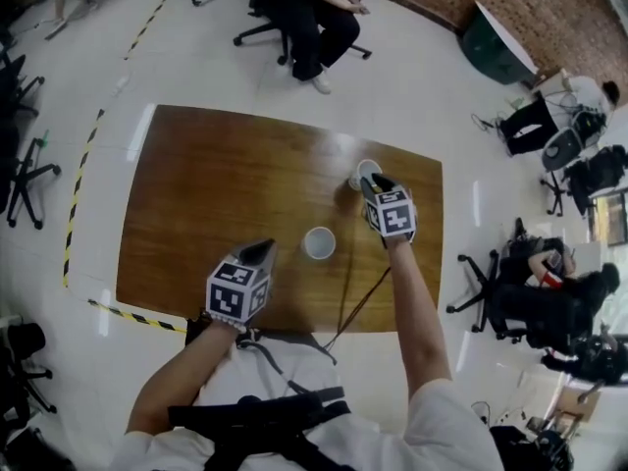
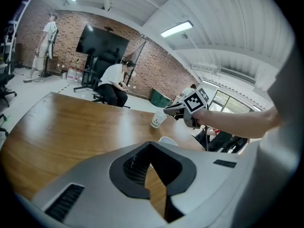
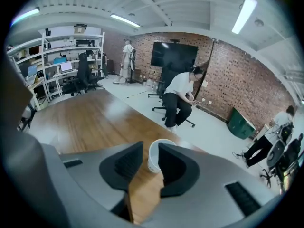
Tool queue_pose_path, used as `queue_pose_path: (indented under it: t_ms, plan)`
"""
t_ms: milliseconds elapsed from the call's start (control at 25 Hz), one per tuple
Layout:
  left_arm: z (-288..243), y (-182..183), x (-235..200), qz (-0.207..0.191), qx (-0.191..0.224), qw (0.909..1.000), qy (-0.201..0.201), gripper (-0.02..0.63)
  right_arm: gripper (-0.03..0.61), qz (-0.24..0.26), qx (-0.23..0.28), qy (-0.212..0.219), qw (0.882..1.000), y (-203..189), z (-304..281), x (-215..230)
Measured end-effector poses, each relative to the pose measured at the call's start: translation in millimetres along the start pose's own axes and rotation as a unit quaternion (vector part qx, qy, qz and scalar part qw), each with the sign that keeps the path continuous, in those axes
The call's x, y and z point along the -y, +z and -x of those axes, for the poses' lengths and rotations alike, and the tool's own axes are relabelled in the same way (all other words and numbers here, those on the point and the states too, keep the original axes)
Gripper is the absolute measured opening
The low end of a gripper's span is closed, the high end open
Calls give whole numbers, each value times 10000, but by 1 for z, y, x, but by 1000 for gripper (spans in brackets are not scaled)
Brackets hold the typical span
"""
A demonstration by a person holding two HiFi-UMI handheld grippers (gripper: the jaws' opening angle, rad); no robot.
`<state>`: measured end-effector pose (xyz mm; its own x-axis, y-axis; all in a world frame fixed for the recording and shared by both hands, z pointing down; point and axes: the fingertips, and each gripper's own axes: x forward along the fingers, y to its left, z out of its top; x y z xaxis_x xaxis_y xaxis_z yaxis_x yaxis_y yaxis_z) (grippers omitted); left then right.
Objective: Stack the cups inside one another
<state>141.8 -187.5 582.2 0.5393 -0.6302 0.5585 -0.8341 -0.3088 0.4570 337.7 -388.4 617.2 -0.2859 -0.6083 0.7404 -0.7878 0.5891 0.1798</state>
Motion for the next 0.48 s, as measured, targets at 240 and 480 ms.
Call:
queue_pose_path:
  t_ms: [240, 480]
  plan:
    - [-2, -8, -10, 198, 37, 9997, 161, -3, 129, 190, -165, 147, 9996, -9, -24, -6]
    - [-3, -9, -15, 332, 77, 9990, 279, -3, 129, 347, -251, 205, 9989, -10, -36, -8]
